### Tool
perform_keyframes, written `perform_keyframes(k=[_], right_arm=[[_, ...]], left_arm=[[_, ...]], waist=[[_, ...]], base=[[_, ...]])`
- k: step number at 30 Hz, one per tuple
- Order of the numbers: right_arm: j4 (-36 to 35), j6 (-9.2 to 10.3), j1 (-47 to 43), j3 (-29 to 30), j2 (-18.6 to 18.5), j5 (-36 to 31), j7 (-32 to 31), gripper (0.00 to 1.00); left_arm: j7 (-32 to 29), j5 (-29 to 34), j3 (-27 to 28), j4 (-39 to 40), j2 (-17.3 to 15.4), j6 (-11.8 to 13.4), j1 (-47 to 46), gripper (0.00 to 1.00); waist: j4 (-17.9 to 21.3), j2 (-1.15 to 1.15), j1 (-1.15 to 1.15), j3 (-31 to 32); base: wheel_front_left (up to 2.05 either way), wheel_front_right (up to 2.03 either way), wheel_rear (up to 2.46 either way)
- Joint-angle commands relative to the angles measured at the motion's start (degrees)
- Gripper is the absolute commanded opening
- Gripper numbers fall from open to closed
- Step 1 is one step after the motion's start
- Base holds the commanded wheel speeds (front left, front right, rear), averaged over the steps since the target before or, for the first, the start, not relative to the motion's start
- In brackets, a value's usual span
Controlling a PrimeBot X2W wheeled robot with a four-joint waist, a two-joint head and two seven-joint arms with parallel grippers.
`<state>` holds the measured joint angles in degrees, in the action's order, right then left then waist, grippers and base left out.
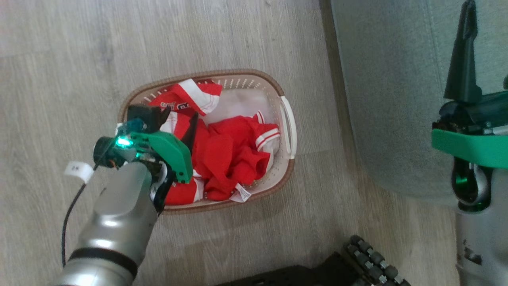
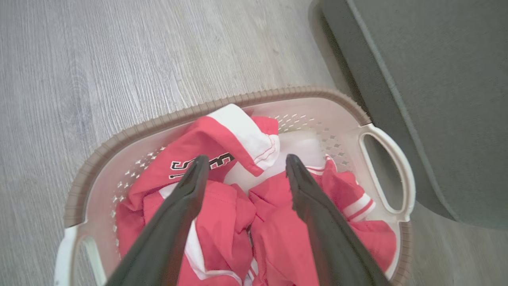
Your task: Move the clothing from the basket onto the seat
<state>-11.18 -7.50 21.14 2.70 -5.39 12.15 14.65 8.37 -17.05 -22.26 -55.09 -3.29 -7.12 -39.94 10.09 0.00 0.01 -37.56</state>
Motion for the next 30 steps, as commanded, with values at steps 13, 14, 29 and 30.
perform_keyframes(k=[13, 14, 29, 30], right_arm=[[-4.76, 0.01, 3.49, -3.12, 1.48, -0.33, 0.35, 1.0], [-4.95, 0.01, 3.65, -3.25, 1.59, -0.36, 0.35, 1.0], [-5.99, 0.01, 5.05, -4.72, 2.47, -0.43, 0.35, 1.0], [-5.95, 0.01, 5.07, -4.75, 2.48, -0.3, 0.35, 1.0]], left_arm=[[-3.97, -3.25, -2.89, -11.62, -2.57, -0.36, -10.82, 1.0], [-4.46, -3.33, -3.13, -12.44, -2.64, -0.36, -11.43, 1.0], [-11.9, -3.35, -7.4, -17.71, -4.19, -0.36, -15.65, 1.0], [-12.88, -3.52, -7.55, -17.87, -4.15, -0.36, -15.6, 1.0]], waist=[[3.62, 0.0, -0.01, -8.3], [3.88, 0.0, -0.01, -8.84], [6.22, 0.0, -0.01, -13.9], [6.23, 0.0, -0.01, -14.03]], base=[[0.0, 0.0, 0.0], [0.0, 0.0, 0.0], [0.0, 0.0, 0.0], [0.0, 0.0, 0.0]])
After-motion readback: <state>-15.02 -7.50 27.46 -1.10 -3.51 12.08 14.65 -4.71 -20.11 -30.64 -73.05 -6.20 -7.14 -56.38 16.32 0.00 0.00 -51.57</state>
